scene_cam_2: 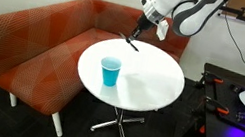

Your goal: Put the pen in the cup

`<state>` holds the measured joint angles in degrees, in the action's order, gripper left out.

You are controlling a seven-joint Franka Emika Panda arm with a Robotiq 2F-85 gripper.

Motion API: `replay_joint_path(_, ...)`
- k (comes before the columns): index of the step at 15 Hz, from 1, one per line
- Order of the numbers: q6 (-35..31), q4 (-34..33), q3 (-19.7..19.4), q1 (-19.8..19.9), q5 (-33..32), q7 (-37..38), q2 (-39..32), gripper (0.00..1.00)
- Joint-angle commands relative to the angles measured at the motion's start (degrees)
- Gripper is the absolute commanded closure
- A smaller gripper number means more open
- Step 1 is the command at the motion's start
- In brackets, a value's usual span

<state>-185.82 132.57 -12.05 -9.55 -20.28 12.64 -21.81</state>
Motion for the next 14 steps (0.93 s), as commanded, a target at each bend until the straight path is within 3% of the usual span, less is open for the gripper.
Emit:
replay_joint_path(1,-7.84,1.52,-0.91,0.01,-1.21,-1.29,-0.60,0.97)
replay_joint_path(4,-12.88,1.60,0.62,1.80,-2.45,-1.81,-1.55,0.97)
replay_joint_path(5,-13.99,2.01,4.80,4.97,2.87,-8.23,-1.52,0.97)
replay_joint_path(7,-13.67,0.77,8.84,8.61,2.51,-10.36,-1.21,0.97)
replay_joint_path(8,-12.23,-0.66,9.56,10.10,-2.40,-7.32,-0.93,0.97)
replay_joint_path(14,-12.21,-5.52,23.01,24.60,-11.80,-8.12,-2.43,0.97)
